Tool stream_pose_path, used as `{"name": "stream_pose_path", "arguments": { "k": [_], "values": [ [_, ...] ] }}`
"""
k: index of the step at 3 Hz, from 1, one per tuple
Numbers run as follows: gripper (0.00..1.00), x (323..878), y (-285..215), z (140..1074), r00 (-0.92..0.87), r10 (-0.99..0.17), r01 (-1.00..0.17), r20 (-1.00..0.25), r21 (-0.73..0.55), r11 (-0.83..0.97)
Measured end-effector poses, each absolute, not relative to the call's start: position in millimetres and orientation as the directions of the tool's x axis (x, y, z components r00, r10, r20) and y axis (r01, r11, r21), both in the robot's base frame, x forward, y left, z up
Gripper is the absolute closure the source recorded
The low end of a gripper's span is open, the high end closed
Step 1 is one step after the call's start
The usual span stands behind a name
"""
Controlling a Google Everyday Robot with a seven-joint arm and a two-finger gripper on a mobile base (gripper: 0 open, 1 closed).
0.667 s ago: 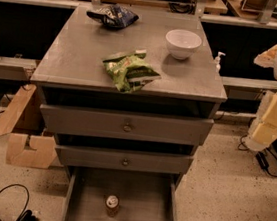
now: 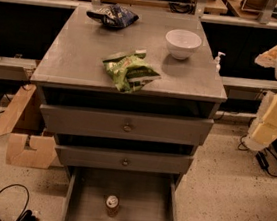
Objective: Pick orange can from bottom drawer and place on counter
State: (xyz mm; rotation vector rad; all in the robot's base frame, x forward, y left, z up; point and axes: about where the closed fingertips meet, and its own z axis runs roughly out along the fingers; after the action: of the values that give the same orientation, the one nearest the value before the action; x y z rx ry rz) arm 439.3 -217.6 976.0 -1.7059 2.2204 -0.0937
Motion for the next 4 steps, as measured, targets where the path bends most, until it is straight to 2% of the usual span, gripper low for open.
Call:
{"name": "stream_pose_path", "arguments": {
  "k": [1,2,3,4],
  "values": [
    [0.00,437,-215,940,-0.195,-0.937,-0.940,-0.291,-0.217,0.264],
    [0.00,416,-209,862,-0.166,-0.880,-0.955,-0.445,-0.151,0.256],
    [0.00,404,-192,784,-0.156,-0.761,-0.955,-0.630,-0.100,0.279],
    [0.00,413,-181,747,-0.130,-0.570,-0.926,-0.812,-0.106,0.363]
  ]
}}
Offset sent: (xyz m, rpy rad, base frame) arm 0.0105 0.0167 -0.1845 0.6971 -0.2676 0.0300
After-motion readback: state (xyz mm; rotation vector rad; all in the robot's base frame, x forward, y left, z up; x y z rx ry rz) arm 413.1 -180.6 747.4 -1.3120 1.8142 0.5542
